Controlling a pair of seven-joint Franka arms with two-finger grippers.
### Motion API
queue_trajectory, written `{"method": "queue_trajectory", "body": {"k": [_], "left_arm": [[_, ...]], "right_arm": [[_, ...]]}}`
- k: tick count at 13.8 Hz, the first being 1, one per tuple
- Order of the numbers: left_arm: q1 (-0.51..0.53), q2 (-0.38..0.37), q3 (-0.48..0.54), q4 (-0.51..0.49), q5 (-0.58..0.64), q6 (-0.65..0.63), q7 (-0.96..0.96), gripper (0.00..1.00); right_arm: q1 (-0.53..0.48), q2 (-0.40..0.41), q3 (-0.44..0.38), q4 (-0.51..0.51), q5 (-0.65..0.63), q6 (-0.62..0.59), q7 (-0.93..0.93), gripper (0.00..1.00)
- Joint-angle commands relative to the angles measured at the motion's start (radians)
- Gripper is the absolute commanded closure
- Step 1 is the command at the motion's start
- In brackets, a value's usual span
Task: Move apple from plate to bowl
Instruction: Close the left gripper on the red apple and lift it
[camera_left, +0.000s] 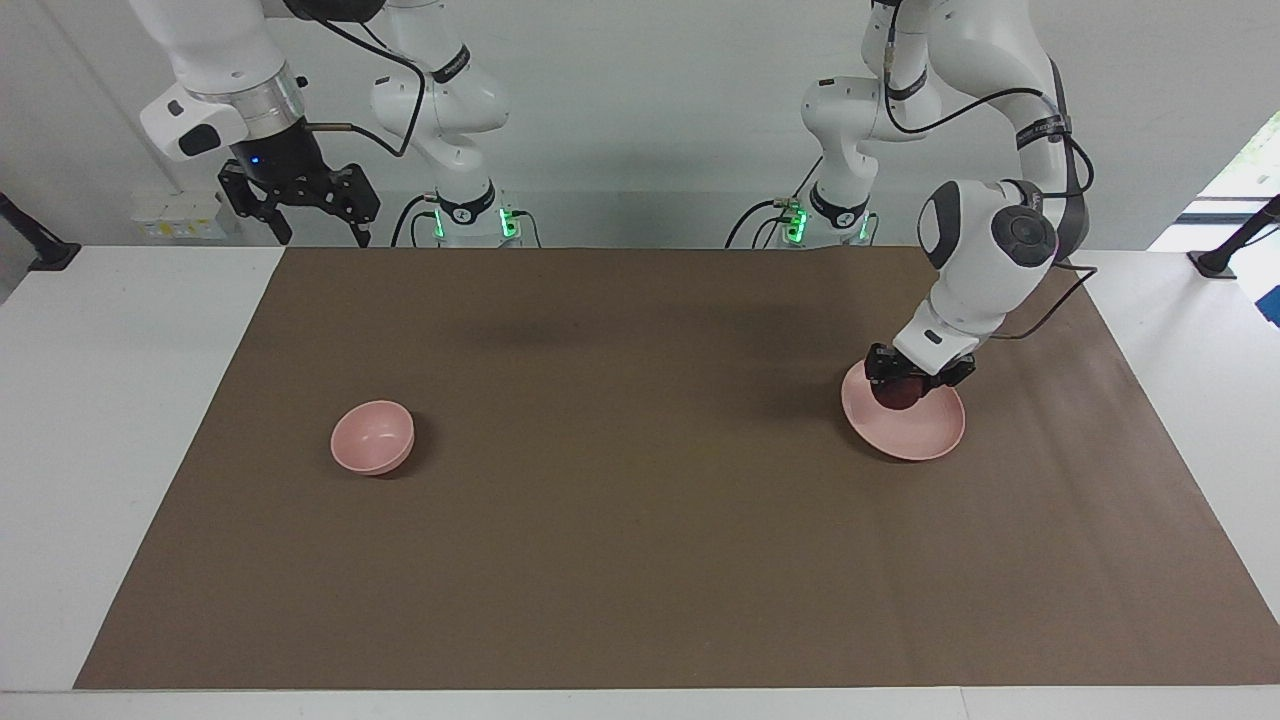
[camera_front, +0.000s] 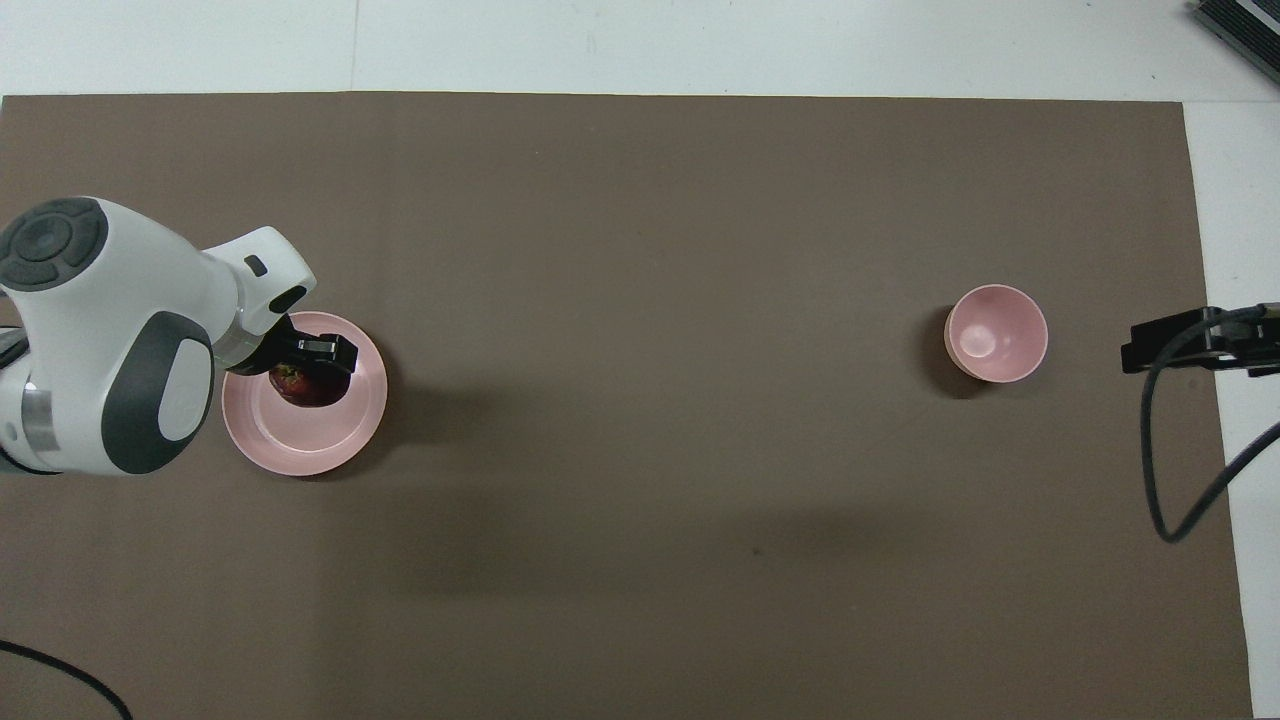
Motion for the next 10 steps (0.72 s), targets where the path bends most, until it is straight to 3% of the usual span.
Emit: {"method": "queue_trajectory", "body": {"k": [1,4,8,10], "left_arm": [[-0.022,0.0,0.005,0.111,-0.045,-0.099,-0.017,1.0],[-0.025,0.018,-0.001,0.227,-0.072,-0.234,-0.028,1.0],[-0.049,0.015,-0.004,0.22,-0.124,-0.277,-0.04,1.0],[-0.051,0.014,-0.007,0.223,-0.184,-0.309,-0.179,1.0]], "right_arm": [[-0.017,-0.022,0.004,-0.017,0.021,-0.006,-0.038,0.0],[-0.018,-0.018,0.003,-0.061,0.083,0.009,-0.037,0.0],[-0.015,-0.019,0.003,-0.177,0.208,0.13,-0.038,0.0],[-0.015,-0.012,0.003,-0.224,0.33,0.155,-0.052,0.0]]}}
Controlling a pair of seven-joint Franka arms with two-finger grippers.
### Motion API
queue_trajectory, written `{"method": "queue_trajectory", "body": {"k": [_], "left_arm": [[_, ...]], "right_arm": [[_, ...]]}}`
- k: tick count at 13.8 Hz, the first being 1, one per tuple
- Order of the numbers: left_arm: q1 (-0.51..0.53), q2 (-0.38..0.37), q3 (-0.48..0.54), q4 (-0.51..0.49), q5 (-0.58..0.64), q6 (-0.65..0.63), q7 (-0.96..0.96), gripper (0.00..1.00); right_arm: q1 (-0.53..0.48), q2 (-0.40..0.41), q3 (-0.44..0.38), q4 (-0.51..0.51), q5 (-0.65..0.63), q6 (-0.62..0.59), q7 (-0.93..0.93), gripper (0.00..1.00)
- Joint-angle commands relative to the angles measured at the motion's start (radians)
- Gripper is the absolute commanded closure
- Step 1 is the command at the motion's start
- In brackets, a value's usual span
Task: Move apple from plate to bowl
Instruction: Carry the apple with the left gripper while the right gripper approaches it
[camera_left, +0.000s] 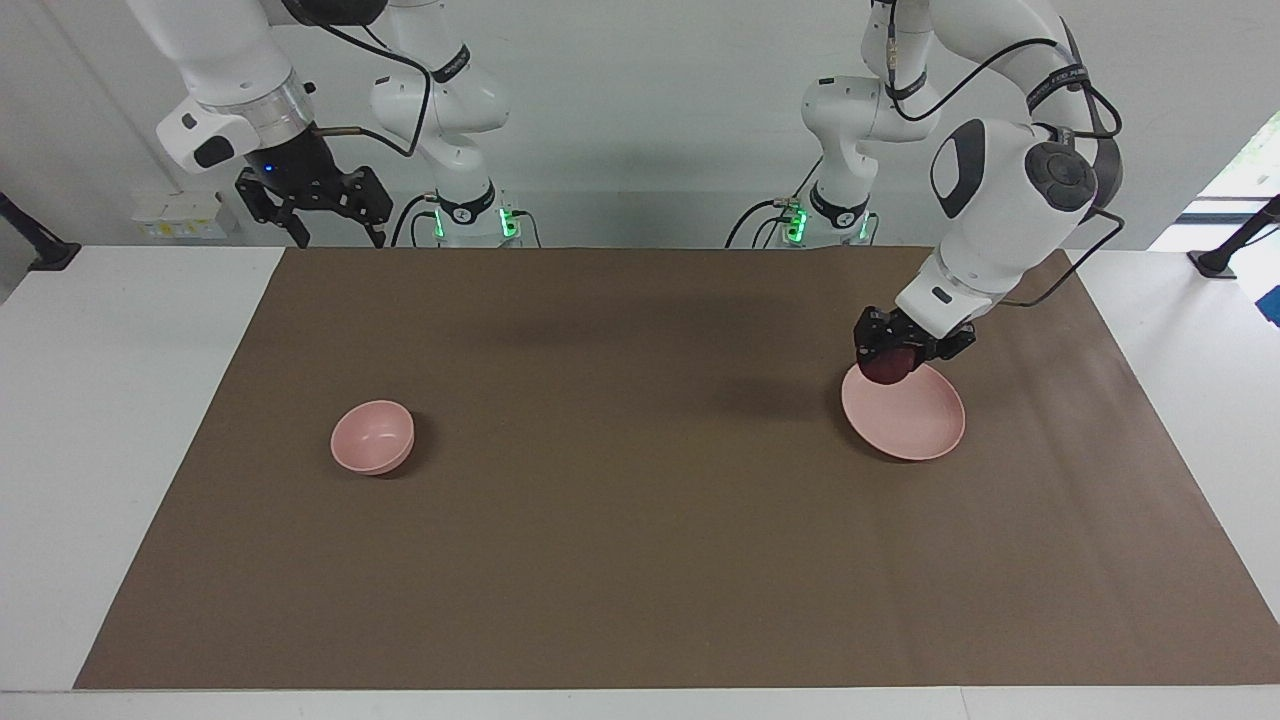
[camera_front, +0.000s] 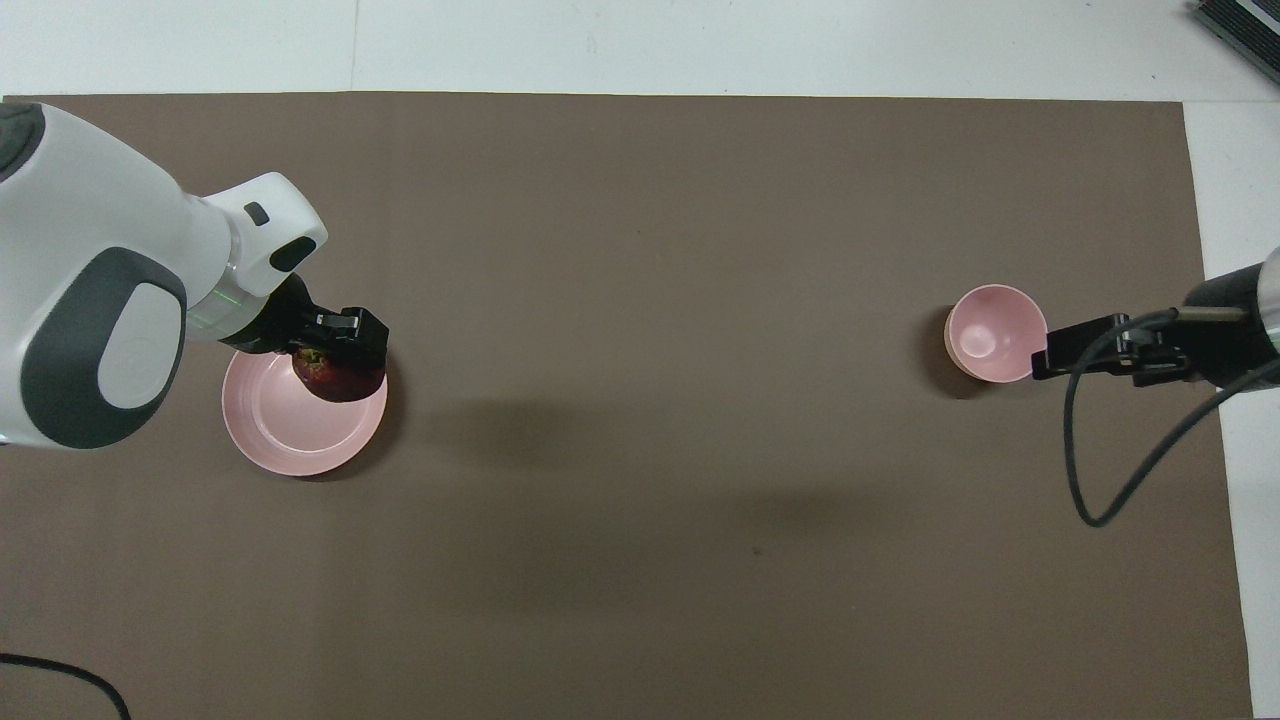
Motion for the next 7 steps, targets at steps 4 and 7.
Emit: {"method": "queue_trajectory", "body": {"k": [4,7], "left_arm": [[-0.041,0.008,-0.013,0.041,-0.175,-0.115,-0.311,1.0],[-0.038,0.011,-0.015,0.06,-0.295,-0.228,-0.435,1.0]], "right_arm": [[0.025,-0.01,0.006,-0.136,0.282,0.127,-0.055,0.0],[0.026,-0.011,0.006,-0.165,0.422,0.129,0.006,0.0]]}}
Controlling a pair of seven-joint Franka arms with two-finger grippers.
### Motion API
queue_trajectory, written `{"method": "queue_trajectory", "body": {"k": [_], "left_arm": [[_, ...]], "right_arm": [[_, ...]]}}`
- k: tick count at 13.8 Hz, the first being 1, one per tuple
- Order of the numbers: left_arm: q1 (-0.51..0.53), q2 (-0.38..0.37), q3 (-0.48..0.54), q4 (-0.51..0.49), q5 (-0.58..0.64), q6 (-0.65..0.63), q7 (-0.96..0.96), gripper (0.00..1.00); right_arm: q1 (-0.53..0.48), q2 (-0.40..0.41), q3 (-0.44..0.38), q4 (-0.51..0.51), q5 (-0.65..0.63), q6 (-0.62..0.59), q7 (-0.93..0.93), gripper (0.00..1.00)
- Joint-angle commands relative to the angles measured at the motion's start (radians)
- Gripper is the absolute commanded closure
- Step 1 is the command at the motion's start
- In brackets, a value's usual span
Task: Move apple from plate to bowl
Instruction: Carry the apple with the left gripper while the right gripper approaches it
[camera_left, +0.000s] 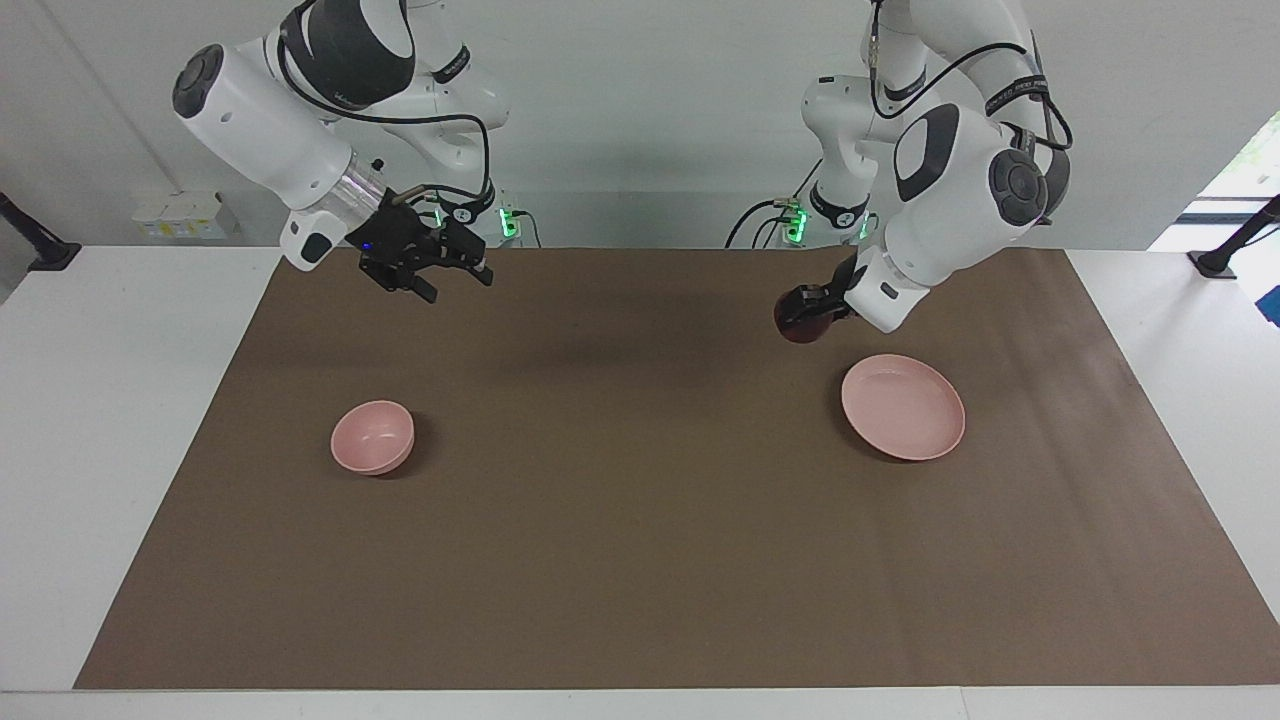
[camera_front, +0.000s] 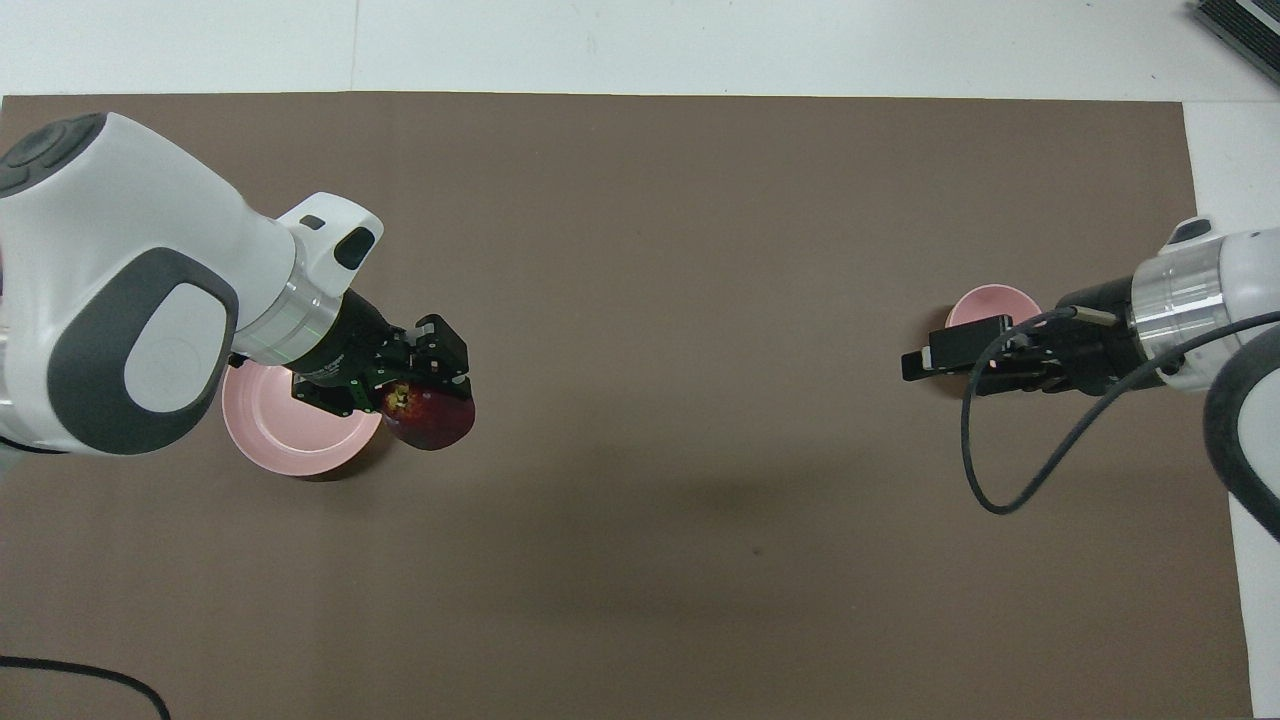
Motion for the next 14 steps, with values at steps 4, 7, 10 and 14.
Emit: {"method": "queue_trajectory", "body": {"k": [4,7,10,14], "left_arm": [[-0.002,0.007,0.009,0.023,-0.27,-0.154,-0.156,1.0],[-0.006,0.005,0.001,0.02,-0.415,-0.167,-0.293,1.0],[-0.006,0.007,-0.001,0.008,-0.566,-0.167,-0.407,1.0],[-0.025,0.037,-0.013,-0.023,-0.768,-0.147,-0.475,1.0]], "right_arm": [[-0.005,-0.024,-0.002,-0.053,0.252,0.024,0.13,0.0],[-0.005,-0.049,0.0,-0.093,0.396,0.03,0.134,0.0],[0.024,-0.11,0.004,-0.199,0.545,0.111,0.131,0.0],[0.04,-0.161,0.007,-0.265,0.694,0.139,0.131,0.0]]}}
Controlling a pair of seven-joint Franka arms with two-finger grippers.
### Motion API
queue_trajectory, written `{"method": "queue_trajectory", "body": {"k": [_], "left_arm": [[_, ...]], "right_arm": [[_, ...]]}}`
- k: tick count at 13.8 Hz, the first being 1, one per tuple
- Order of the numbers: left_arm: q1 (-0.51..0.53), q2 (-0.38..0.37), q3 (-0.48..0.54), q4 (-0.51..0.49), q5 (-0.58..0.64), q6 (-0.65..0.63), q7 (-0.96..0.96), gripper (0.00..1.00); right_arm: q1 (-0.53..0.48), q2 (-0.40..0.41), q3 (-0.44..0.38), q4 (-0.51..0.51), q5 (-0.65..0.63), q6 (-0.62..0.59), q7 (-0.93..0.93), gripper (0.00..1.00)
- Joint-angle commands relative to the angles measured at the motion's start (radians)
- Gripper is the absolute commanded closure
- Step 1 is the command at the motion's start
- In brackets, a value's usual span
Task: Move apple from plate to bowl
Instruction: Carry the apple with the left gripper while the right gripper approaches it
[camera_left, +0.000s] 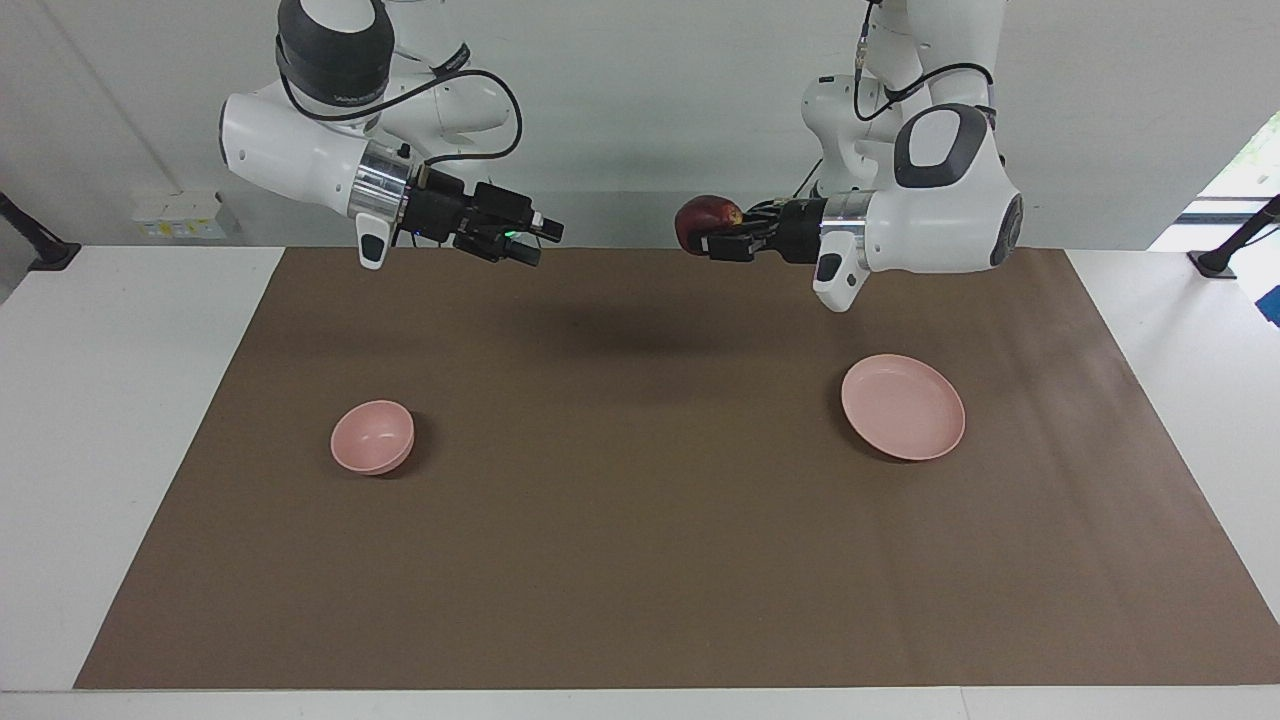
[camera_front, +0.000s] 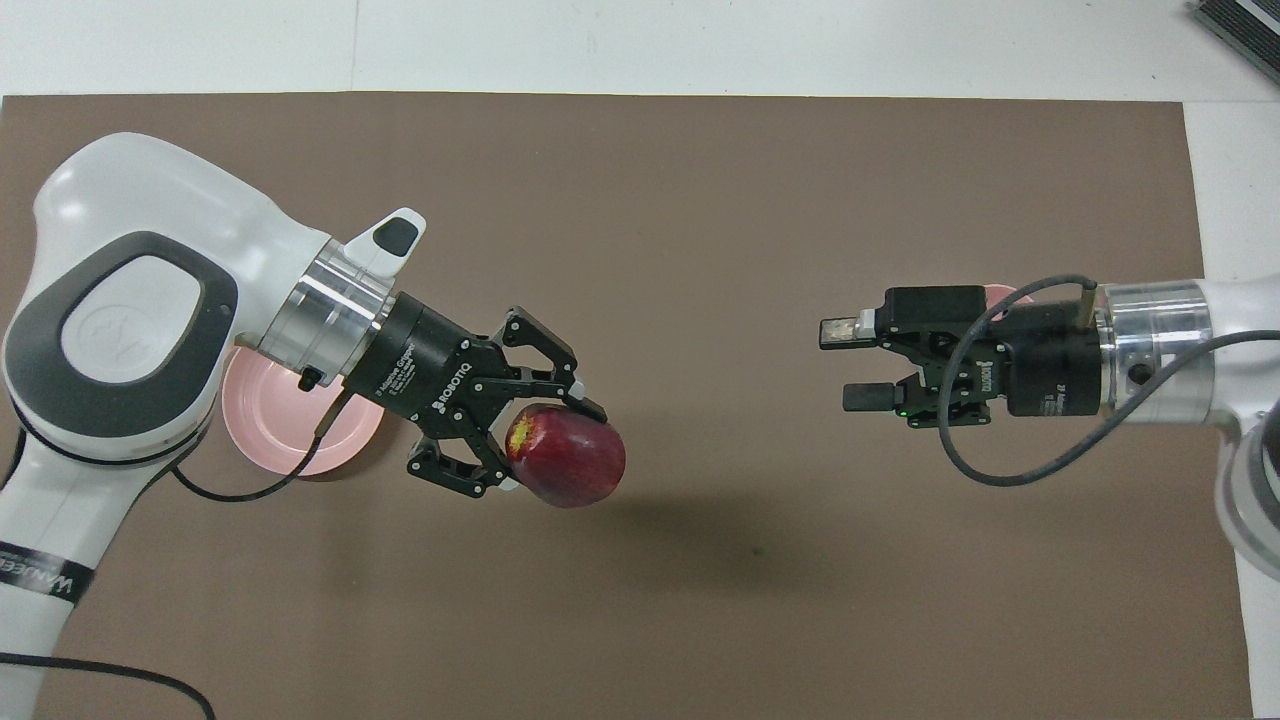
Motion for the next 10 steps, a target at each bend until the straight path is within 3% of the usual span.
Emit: {"method": "queue_trajectory", "body": {"k": [1,4,10], "left_arm": [[-0.02,0.034,-0.015,-0.014,-0.122,0.025,-0.098,1.0],[-0.018,0.083,-0.1,-0.011,-0.225,0.143,-0.203,1.0],[-0.02,0.096,-0.16,-0.014,-0.357,0.229,-0.357,1.0]], "right_arm": [[0.023,-0.065,0.005,-0.074,0.066,0.036,0.005,0.0],[0.107,-0.065,0.005,-0.074,0.066,0.123,0.008,0.0],[0.1,-0.109,0.004,-0.137,0.051,0.12,-0.043,0.0]]}}
